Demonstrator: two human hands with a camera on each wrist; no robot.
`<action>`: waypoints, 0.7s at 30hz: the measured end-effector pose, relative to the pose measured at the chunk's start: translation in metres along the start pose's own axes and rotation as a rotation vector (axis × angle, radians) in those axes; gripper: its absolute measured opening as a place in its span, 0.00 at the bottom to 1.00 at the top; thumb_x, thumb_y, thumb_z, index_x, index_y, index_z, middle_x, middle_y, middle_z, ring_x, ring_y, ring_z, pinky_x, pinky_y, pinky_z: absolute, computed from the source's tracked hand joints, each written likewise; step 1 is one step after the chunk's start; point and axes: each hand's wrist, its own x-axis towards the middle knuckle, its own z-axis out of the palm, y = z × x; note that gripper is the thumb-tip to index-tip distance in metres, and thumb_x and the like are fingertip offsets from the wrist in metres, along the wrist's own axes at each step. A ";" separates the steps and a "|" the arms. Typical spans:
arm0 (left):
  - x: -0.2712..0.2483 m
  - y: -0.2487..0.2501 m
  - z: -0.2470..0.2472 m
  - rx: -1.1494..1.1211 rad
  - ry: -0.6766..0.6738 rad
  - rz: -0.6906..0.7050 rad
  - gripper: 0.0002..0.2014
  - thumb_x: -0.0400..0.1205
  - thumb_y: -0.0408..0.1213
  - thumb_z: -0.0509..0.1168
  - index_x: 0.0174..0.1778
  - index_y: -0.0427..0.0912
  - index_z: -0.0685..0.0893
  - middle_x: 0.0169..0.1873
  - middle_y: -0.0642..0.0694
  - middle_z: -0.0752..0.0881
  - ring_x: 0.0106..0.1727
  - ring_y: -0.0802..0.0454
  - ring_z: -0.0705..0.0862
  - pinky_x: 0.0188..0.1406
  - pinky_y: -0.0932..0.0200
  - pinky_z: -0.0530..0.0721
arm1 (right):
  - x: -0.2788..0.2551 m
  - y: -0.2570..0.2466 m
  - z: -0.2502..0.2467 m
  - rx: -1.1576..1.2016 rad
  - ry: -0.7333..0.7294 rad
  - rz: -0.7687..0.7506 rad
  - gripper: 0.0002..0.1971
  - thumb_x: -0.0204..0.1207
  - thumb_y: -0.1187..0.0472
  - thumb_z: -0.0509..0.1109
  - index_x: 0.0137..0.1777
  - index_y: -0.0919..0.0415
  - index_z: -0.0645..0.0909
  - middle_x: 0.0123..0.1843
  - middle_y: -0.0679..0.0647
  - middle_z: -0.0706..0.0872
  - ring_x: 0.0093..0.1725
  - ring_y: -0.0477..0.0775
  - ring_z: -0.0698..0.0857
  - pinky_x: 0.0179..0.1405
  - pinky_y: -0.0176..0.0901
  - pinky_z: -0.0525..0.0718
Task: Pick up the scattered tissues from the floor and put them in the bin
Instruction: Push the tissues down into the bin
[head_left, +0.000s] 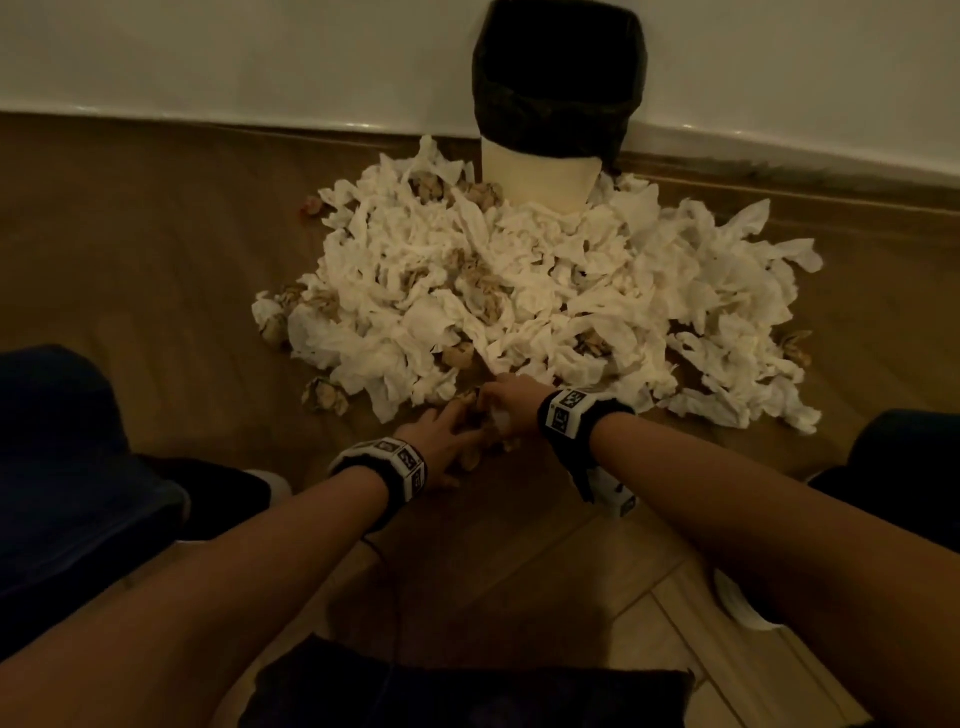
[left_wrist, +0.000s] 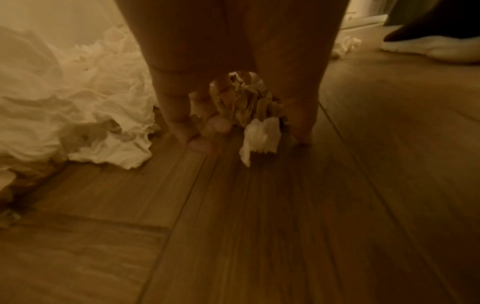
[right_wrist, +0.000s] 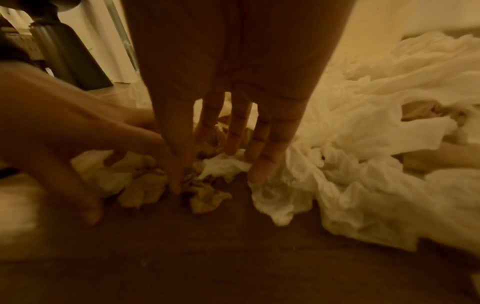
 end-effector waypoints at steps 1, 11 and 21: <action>0.001 -0.001 0.000 0.006 0.004 0.004 0.41 0.75 0.54 0.69 0.74 0.71 0.47 0.73 0.49 0.44 0.68 0.36 0.68 0.51 0.46 0.82 | 0.001 0.000 0.004 -0.030 -0.001 0.008 0.25 0.74 0.51 0.73 0.69 0.52 0.71 0.68 0.58 0.71 0.65 0.63 0.73 0.59 0.53 0.76; 0.007 -0.002 -0.004 -0.143 -0.088 0.038 0.35 0.81 0.44 0.62 0.78 0.66 0.47 0.77 0.44 0.50 0.33 0.55 0.74 0.19 0.67 0.67 | 0.003 0.001 0.036 -0.253 -0.019 0.058 0.37 0.68 0.49 0.76 0.73 0.41 0.61 0.78 0.59 0.54 0.76 0.75 0.57 0.69 0.71 0.66; 0.005 -0.002 -0.010 -0.206 -0.132 0.005 0.23 0.82 0.35 0.59 0.74 0.46 0.66 0.73 0.40 0.61 0.58 0.40 0.79 0.50 0.56 0.79 | 0.001 -0.004 0.032 -0.056 0.018 0.082 0.17 0.81 0.63 0.62 0.69 0.65 0.75 0.71 0.62 0.72 0.66 0.62 0.76 0.65 0.48 0.74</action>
